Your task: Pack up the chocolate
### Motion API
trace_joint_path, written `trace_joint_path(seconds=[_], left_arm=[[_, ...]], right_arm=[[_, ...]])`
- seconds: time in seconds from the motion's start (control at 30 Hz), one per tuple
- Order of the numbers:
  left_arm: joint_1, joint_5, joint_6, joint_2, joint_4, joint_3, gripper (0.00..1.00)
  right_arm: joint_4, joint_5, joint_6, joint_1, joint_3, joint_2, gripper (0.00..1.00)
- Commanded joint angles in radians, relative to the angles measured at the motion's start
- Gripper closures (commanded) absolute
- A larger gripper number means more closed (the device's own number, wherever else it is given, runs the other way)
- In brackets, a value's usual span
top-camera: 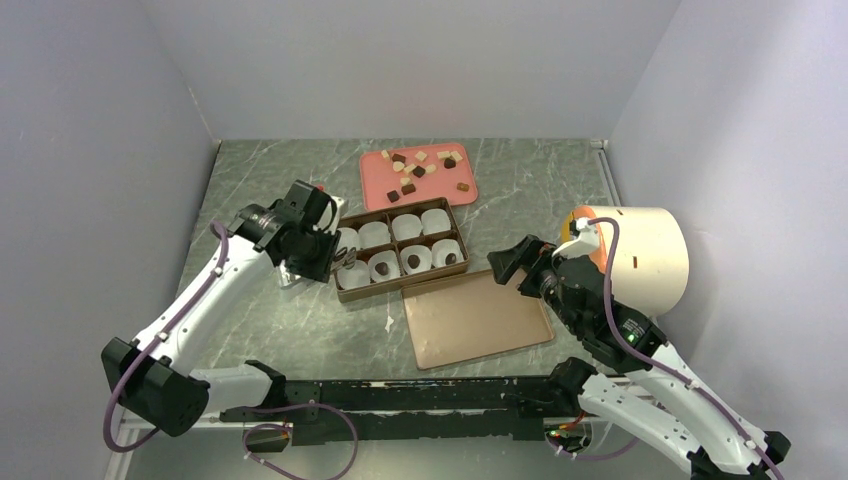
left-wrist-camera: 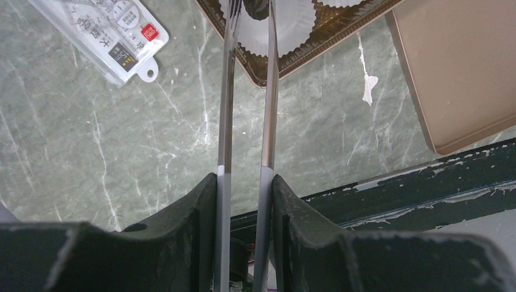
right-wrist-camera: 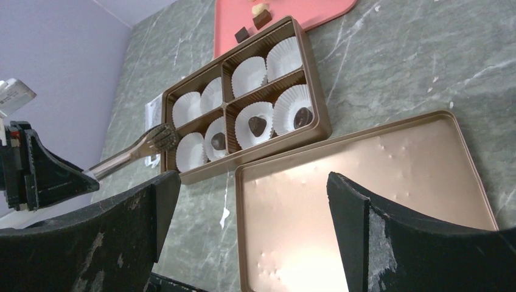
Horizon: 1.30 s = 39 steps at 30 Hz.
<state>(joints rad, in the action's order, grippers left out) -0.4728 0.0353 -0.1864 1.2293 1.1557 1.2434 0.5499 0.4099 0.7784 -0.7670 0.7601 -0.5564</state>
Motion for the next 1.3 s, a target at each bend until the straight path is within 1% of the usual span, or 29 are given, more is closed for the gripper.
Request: trace_joint_path(seconds=[0.0, 0.53, 0.67, 0.87, 1.03, 1.13, 1.27], left_arm=[[-0.008, -0.015, -0.026, -0.017, -0.012, -0.004, 0.73], [-0.030, 0.008, -0.036, 0.019, -0.019, -0.024, 0.68], [-0.031, 0.016, -0.038, 0.022, -0.023, -0.019, 0.64], [-0.033, 0.008, -0.036, 0.026, -0.035, -0.030, 0.63], [-0.033, 0.009, -0.031, 0.027, -0.036, -0.023, 0.59], [-0.032, 0.017, -0.029, 0.028, -0.040, -0.022, 0.58], [-0.035, 0.019, -0.028, 0.027, -0.037, -0.011, 0.60]], right_arm=[[-0.027, 0.007, -0.008, 0.001, 0.004, 0.002, 0.04], [-0.018, 0.012, -0.016, 0.001, 0.002, 0.023, 0.04], [-0.014, 0.013, -0.018, 0.001, 0.005, 0.027, 0.03], [-0.018, 0.010, -0.027, 0.001, 0.011, 0.015, 0.04], [-0.023, 0.007, -0.027, 0.001, 0.015, 0.009, 0.03], [-0.026, 0.008, -0.024, 0.001, 0.009, 0.009, 0.03], [-0.024, 0.007, -0.022, 0.001, 0.010, 0.010, 0.03]])
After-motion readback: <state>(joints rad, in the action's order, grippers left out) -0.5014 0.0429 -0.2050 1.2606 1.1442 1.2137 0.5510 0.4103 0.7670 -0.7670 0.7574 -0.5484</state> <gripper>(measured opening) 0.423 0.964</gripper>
